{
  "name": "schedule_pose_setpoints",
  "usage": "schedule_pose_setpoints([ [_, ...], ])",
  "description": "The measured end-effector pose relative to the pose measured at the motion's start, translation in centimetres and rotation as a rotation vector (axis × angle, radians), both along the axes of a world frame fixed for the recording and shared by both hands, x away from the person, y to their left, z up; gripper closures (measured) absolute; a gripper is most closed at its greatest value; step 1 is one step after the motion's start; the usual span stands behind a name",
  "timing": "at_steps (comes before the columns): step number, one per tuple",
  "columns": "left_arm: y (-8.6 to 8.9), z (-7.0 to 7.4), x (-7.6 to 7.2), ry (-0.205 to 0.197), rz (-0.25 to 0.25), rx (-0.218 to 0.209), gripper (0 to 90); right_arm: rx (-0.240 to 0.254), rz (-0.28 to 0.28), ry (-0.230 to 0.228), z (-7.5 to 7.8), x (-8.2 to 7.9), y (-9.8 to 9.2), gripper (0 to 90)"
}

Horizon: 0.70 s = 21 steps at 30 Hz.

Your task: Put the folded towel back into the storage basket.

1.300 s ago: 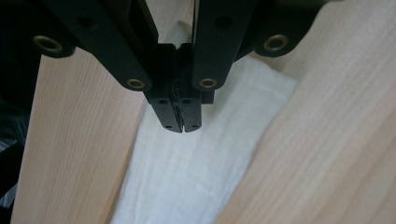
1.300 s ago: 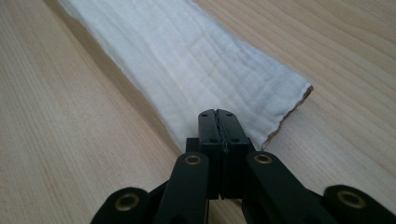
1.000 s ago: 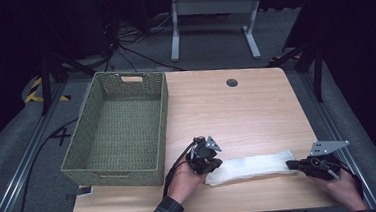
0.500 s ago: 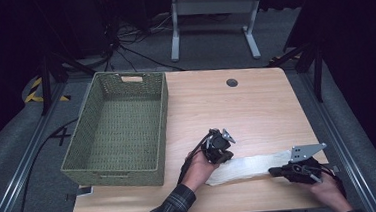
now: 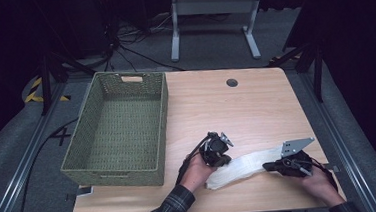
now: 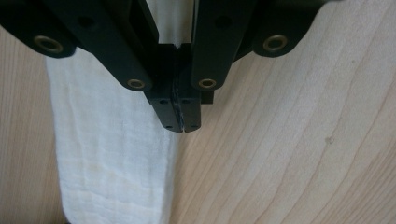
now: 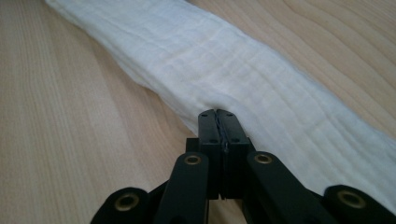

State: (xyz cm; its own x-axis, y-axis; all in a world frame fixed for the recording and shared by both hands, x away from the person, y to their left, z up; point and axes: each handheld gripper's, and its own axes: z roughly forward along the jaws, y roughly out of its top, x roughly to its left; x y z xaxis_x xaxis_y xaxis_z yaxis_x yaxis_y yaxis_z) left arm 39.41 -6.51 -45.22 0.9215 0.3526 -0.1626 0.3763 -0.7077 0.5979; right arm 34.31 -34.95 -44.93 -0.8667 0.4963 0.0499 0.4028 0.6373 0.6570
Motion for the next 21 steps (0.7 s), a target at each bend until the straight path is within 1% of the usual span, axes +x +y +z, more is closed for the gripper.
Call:
schedule_pose_setpoints([
  [1,0.1,0.0,-0.1,0.006,-0.004,0.001,89.6,0.001,0.001,0.003,0.0,0.2,0.1,89.9],
  [2,0.2,-0.1,-0.2,0.003,0.001,-0.006,89.7,-0.003,0.001,0.000,0.0,0.5,0.2,89.9],
  [4,0.5,-0.1,-0.5,0.010,-0.005,-0.005,89.6,0.002,0.000,0.006,0.0,0.9,0.5,89.9],
  [5,0.6,0.0,-0.6,0.014,-0.012,0.003,89.7,0.002,0.001,0.001,0.0,1.1,0.6,89.9],
  [6,0.7,0.0,-0.7,0.007,-0.023,0.005,89.6,0.008,0.000,0.005,-0.1,1.4,0.8,89.9],
  [7,0.8,0.0,-1.0,0.016,-0.014,-0.003,89.7,0.012,-0.003,0.006,-0.1,1.6,0.8,89.9],
  [8,0.8,-0.1,-1.1,0.017,-0.015,-0.005,89.6,0.022,-0.005,0.010,-0.2,1.8,0.9,89.9],
  [9,0.9,0.0,-1.2,0.027,-0.032,0.008,89.6,0.030,-0.004,0.013,-0.2,2.1,0.9,89.9],
  [10,1.0,-0.1,-1.4,0.020,-0.034,-0.002,89.7,0.032,-0.005,0.012,-0.3,2.2,0.9,89.9],
  [11,1.0,-0.1,-1.6,0.021,-0.036,-0.005,89.6,0.042,-0.007,0.016,-0.3,2.4,1.0,90.0],
  [12,1.1,0.0,-1.8,0.035,-0.046,0.004,89.6,0.038,-0.008,0.023,-0.3,2.6,1.0,90.0],
  [13,1.0,-0.1,-2.1,0.027,-0.047,-0.009,89.6,0.037,-0.008,0.016,-0.3,2.7,1.1,89.9],
  [14,1.0,-0.1,-2.1,0.027,-0.047,-0.009,89.6,0.037,-0.008,0.016,-0.3,2.7,1.1,89.9],
  [15,1.0,0.0,-2.4,0.030,-0.046,-0.005,89.6,0.034,-0.008,0.017,-0.3,3.0,1.3,90.0],
  [16,0.9,0.0,-2.7,0.023,-0.053,-0.009,89.6,0.034,-0.006,0.016,-0.3,3.3,1.5,89.9],
  [18,0.8,0.1,-3.2,0.031,-0.068,-0.002,89.6,0.032,-0.005,0.013,-0.3,3.7,1.9,89.9],
  [19,0.7,0.0,-3.4,0.028,-0.077,-0.009,89.6,0.038,-0.003,0.010,-0.3,3.9,2.0,89.9],
  [20,0.6,0.0,-3.6,0.033,-0.082,-0.006,89.6,0.037,-0.005,0.016,-0.3,4.1,2.1,89.9],
  [21,0.5,0.0,-3.9,0.035,-0.088,-0.011,89.6,0.038,0.001,0.013,-0.4,4.3,2.3,89.9],
])
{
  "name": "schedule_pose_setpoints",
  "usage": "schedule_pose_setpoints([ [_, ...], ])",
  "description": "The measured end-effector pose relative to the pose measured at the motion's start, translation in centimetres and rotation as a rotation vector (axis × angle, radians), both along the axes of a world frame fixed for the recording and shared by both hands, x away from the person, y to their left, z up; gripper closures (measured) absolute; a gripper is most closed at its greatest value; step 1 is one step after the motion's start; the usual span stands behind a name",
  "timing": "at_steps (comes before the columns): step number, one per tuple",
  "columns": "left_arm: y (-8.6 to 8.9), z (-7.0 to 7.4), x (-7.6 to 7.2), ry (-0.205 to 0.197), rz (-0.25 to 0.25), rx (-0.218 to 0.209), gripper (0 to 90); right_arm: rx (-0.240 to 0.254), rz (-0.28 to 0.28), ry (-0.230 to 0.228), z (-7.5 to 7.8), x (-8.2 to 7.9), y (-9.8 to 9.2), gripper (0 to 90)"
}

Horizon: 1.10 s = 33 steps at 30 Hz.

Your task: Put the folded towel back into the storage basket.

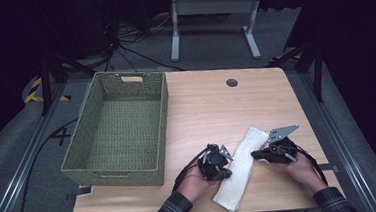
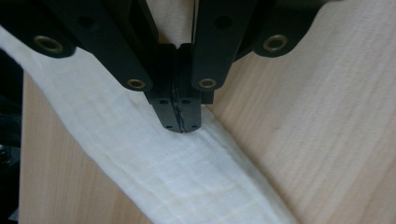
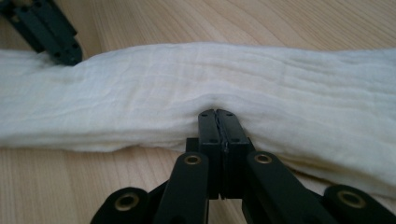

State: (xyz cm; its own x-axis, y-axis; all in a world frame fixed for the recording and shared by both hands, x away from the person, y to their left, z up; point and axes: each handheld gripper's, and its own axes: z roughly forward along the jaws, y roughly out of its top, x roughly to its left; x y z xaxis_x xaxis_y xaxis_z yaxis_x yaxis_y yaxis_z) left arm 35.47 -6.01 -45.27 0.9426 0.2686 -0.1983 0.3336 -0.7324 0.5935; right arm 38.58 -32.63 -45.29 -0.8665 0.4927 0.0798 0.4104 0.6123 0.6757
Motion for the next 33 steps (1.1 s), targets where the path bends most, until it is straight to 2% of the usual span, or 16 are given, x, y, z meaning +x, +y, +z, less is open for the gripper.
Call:
schedule_pose_setpoints([
  [8,-1.1,-0.1,-1.4,0.006,-0.052,-0.010,89.5,0.005,0.030,-0.011,-0.1,1.5,1.3,89.9],
  [11,-1.5,-0.2,-1.7,0.016,-0.062,-0.016,89.6,0.006,0.046,-0.014,-0.1,1.8,2.0,89.9],
  [13,-1.6,-0.1,-1.7,0.008,-0.074,-0.011,89.5,0.006,0.057,-0.015,-0.1,2.0,2.4,89.9],
  [16,-1.3,-0.1,-1.5,0.017,-0.058,-0.012,89.4,0.006,0.062,-0.020,0.0,1.9,2.5,89.7],
  [18,-0.9,-0.1,-1.3,0.006,-0.053,-0.016,89.0,0.008,0.065,-0.027,0.3,1.8,2.3,89.2],
  [20,-0.7,0.0,-1.1,0.006,-0.047,-0.023,88.2,0.016,0.070,-0.028,0.4,1.7,2.2,86.9],
  [23,0.2,0.3,-0.4,-0.010,-0.010,-0.024,87.0,0.046,0.098,-0.019,1.0,1.1,1.8,80.6],
  [29,1.7,0.5,0.7,-0.041,0.055,-0.016,71.1,0.084,0.181,-0.012,1.9,-0.5,1.7,66.2],
  [33,2.5,0.6,1.4,-0.037,0.084,-0.018,58.5,0.088,0.239,-0.012,2.0,-1.8,2.2,56.7],
])
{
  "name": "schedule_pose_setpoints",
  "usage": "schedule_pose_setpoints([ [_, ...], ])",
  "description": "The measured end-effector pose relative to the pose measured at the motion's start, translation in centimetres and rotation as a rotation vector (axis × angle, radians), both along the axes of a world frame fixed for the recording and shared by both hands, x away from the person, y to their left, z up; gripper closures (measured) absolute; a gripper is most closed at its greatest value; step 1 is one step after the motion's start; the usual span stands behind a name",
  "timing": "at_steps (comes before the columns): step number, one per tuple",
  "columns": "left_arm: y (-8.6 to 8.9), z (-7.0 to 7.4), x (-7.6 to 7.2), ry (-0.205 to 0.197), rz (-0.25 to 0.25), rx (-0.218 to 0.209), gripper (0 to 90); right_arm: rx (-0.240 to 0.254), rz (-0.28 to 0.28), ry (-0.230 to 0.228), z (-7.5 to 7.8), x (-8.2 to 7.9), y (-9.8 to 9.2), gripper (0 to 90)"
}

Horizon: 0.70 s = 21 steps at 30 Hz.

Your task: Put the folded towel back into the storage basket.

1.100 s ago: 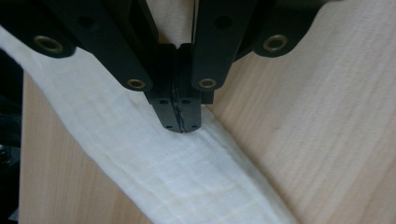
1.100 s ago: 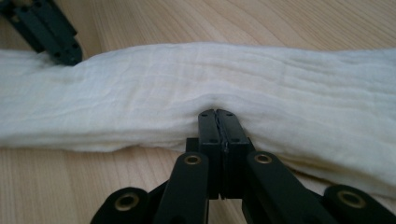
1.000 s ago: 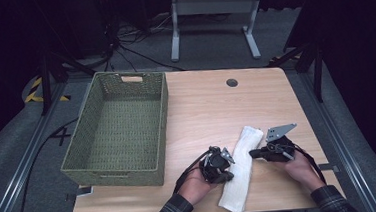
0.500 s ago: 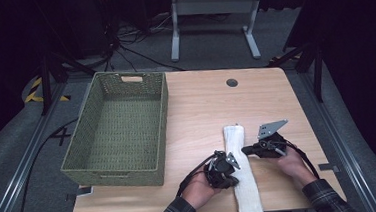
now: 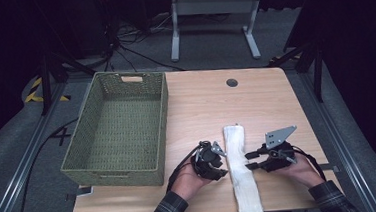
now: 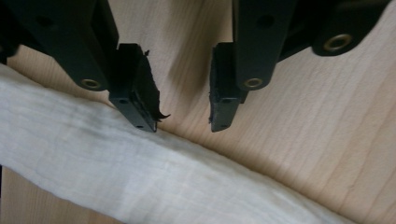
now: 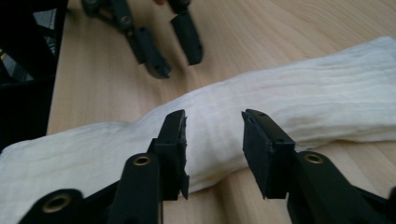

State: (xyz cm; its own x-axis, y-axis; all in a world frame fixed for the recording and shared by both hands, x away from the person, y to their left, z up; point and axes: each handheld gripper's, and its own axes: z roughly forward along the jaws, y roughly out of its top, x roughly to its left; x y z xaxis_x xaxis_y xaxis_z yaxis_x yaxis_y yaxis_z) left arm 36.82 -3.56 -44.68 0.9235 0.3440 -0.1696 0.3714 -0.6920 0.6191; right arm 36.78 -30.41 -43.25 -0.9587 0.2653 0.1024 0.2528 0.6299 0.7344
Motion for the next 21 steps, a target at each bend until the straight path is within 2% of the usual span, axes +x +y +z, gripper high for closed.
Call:
schedule_pose_setpoints([
  [5,0.9,0.0,0.7,-0.011,0.026,-0.024,50.6,-0.019,0.055,0.009,-0.1,-1.7,0.9,45.2],
  [10,1.4,-0.2,1.0,-0.011,0.043,-0.020,46.3,-0.056,0.095,0.000,-0.9,-3.3,2.2,32.6],
  [11,1.4,-0.1,1.1,-0.015,0.049,-0.018,45.3,-0.064,0.102,-0.012,-1.0,-3.5,2.4,30.8],
  [15,1.4,-0.2,1.1,-0.015,0.055,-0.021,41.7,-0.087,0.125,-0.014,-1.7,-4.0,3.1,22.9],
  [19,1.4,-0.3,1.1,-0.008,0.049,-0.005,40.2,-0.119,0.146,-0.031,-2.4,-4.3,3.7,17.7],
  [21,1.3,-0.3,1.0,-0.005,0.046,-0.004,39.9,-0.137,0.151,-0.056,-2.7,-4.6,3.9,16.9],
])
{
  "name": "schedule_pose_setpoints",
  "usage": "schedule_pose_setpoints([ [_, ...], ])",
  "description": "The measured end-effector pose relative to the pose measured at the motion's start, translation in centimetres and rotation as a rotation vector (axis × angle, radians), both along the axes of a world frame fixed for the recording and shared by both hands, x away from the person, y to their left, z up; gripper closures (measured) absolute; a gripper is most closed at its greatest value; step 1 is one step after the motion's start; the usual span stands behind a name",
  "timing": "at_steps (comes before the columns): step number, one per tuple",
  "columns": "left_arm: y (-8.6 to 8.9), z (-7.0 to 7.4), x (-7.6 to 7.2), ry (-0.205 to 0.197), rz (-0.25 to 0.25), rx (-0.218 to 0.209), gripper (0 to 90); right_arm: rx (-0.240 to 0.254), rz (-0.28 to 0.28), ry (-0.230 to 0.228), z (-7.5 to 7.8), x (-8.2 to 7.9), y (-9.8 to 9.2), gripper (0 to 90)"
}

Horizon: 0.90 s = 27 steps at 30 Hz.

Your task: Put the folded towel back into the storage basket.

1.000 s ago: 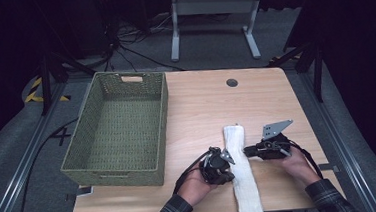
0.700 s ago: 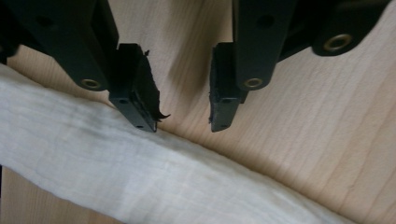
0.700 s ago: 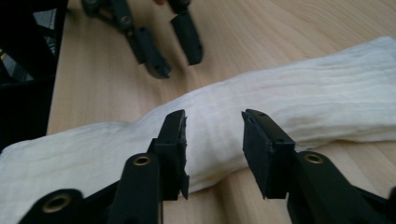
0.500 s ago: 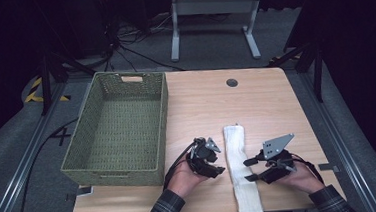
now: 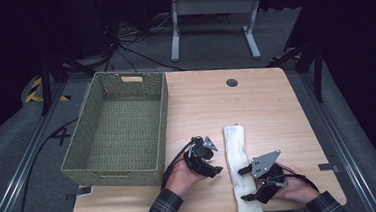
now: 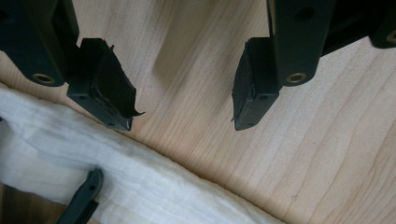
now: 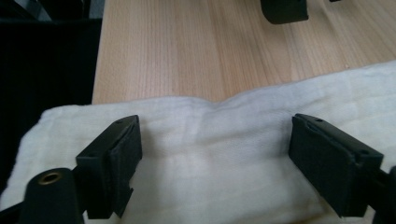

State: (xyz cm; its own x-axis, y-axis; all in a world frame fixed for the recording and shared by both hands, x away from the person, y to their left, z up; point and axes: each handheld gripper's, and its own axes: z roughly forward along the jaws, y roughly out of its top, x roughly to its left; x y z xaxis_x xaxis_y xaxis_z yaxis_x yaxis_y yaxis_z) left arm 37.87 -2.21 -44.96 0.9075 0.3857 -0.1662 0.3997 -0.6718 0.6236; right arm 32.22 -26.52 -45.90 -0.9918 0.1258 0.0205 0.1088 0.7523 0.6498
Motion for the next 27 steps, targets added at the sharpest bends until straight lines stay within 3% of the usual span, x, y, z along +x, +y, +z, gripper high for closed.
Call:
schedule_pose_setpoints([
  [5,-0.1,-0.1,0.0,0.003,-0.005,0.007,39.8,0.000,-0.007,-0.038,-0.2,-0.5,0.0,19.9],
  [8,-0.2,-0.2,0.1,-0.006,-0.008,0.003,39.8,0.009,0.006,-0.037,-0.1,-0.6,-0.2,29.4],
  [13,-0.1,0.0,0.1,-0.006,-0.005,-0.001,39.8,0.031,0.068,-0.026,0.1,-0.9,-0.3,65.8],
  [15,-0.2,0.0,0.2,-0.011,-0.009,-0.005,39.8,0.035,0.079,-0.014,0.1,-0.9,-0.3,74.9],
  [27,-1.6,1.6,2.2,-0.065,-0.036,-0.066,35.8,0.030,0.108,0.027,0.2,-0.7,0.2,80.8],
])
